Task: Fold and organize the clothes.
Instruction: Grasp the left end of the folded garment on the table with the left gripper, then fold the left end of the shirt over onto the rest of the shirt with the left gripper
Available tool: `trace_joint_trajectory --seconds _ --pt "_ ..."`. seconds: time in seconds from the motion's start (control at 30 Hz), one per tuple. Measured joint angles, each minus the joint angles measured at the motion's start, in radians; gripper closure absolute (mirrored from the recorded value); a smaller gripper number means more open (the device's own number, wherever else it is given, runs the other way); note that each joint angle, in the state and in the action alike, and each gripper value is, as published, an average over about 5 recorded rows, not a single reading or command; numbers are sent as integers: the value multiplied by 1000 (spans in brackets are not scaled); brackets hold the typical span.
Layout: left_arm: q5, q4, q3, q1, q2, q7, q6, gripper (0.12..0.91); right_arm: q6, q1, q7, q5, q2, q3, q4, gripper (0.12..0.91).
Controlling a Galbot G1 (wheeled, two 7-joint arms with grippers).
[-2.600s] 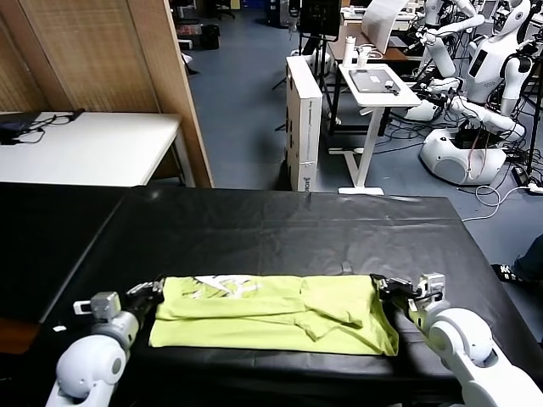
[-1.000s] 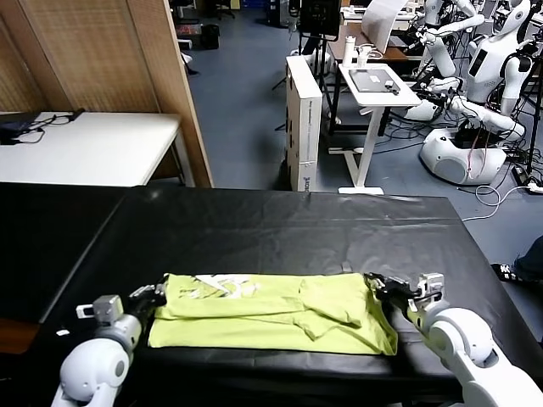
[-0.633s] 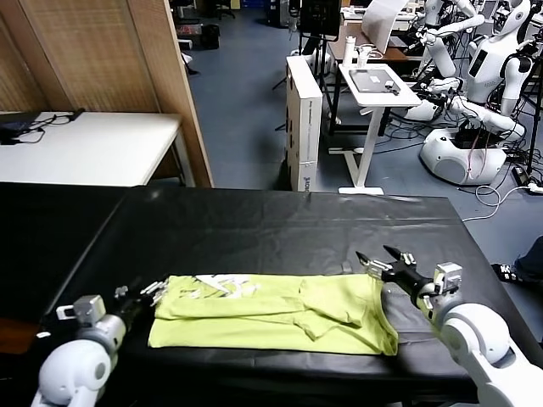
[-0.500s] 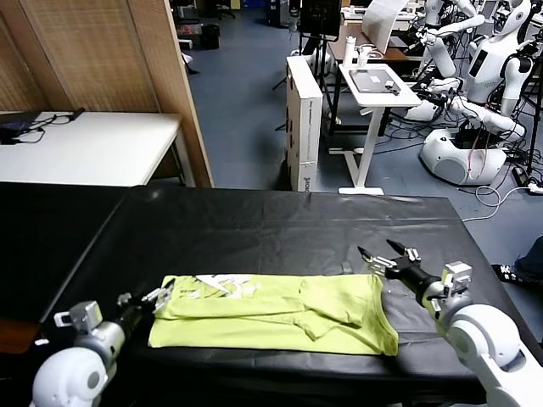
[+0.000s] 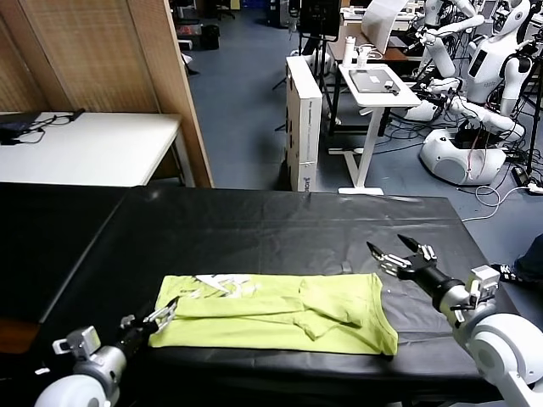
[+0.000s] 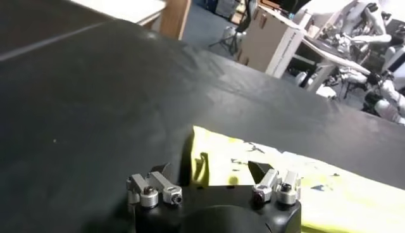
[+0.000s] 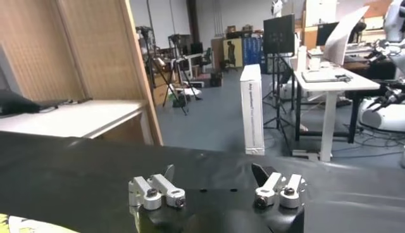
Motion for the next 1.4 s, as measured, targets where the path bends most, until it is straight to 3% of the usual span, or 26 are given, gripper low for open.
trace_joint_trajectory --seconds 0.07,0.23,0.33,0.57,0.8,1.0,1.17,1.4 --pt "1 -3 0 3 -3 -1 1 420 2 2 0 -4 0 -3 1 118" --pt "4 -7 0 5 -11 -5 7 729 3 9 0 -7 0 -4 1 118" --pt "15 -13 3 5 -16 -9 10 833 4 10 1 -10 1 -4 -5 118" --pt "136 -46 -19 11 3 1 1 853 7 12 1 -22 7 -6 -21 118" --pt "157 -72 -101 5 64 -4 -6 853 8 22 1 -34 19 -21 -28 118" --pt "195 -106 -132 17 72 -55 15 853 8 8 1 -55 35 -20 -25 118" --pt "192 -175 -53 10 15 -95 50 853 34 -23 -3 -55 53 6 -16 118" --pt "203 -219 155 -41 -100 -121 71 853 183 -97 -44 -24 66 49 -23 118"
